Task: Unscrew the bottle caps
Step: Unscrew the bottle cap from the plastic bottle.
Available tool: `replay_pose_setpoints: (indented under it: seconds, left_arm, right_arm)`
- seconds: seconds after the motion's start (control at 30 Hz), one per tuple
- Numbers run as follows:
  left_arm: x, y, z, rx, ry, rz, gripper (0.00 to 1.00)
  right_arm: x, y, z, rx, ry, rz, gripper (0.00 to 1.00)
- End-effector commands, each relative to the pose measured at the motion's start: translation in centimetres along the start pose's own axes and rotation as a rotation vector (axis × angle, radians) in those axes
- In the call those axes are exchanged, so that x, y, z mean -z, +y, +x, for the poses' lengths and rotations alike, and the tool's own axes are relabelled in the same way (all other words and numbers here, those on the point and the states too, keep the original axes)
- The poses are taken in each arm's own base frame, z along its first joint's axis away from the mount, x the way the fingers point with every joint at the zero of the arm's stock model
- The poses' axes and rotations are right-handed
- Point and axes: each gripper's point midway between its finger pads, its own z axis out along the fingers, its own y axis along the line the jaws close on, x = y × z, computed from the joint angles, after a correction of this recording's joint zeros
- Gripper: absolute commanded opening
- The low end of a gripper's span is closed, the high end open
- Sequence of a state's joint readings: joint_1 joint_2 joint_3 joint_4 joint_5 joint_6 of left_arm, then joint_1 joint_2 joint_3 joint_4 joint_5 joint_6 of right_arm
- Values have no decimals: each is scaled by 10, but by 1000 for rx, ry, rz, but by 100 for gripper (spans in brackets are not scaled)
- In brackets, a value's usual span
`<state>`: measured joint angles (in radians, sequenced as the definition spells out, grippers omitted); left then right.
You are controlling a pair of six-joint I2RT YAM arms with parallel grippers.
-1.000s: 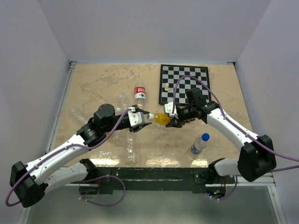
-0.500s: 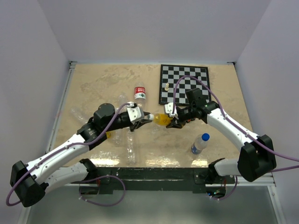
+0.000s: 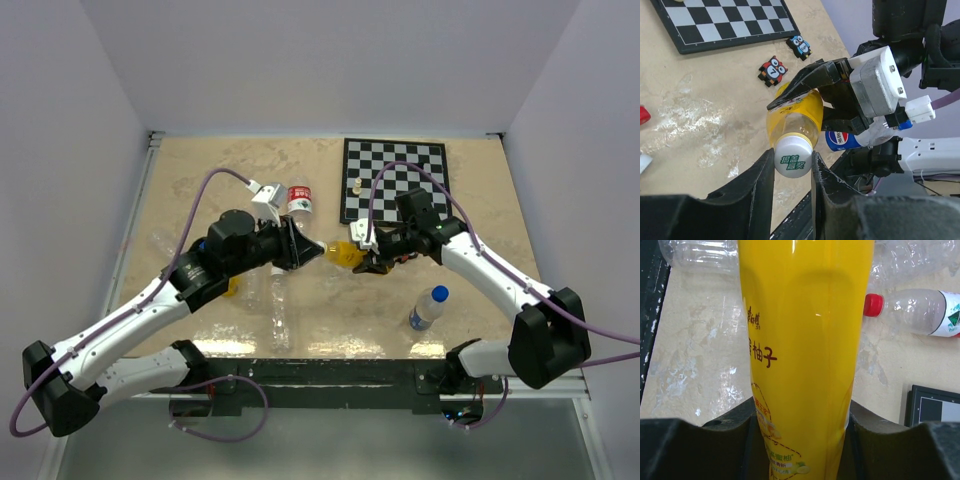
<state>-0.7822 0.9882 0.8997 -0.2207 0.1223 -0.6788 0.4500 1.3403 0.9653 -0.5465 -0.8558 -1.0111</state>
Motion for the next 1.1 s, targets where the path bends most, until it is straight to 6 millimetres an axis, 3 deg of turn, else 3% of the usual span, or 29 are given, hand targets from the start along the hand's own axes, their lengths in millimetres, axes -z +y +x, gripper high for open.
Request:
replay_pose_setpoints:
  seconds: [0.0, 0.13, 0.17, 0.23, 0.37, 0.53, 0.7, 1.07]
  left_arm:
    - [3, 5, -25, 129, -97, -78, 0]
    - [4, 5, -27, 129, -106, -78, 0]
    - [4, 5, -27, 129, -106, -76, 5]
    - [4, 5, -24, 130, -99, -72, 27]
    - [7, 5, -25, 114, -110, -69, 51]
    - [21, 7, -37, 40, -165, -83, 71]
    - [37, -2, -36, -179, -182, 1, 98]
    - [55, 13, -36, -733, -152, -14, 100]
  right_arm:
    - [1, -4, -9, 51, -25, -2, 0]
    - [2, -4, -10, 53, -26, 0, 0]
    - [1, -4, -9, 51, -23, -1, 0]
    - [2, -5, -10, 52, -25, 1, 0]
    - [1, -4, -10, 52, -25, -2, 0]
    - [1, -4, -9, 52, -23, -1, 0]
    - [2, -4, -9, 53, -23, 0, 0]
    - [2, -4, -10, 57, -24, 0, 0]
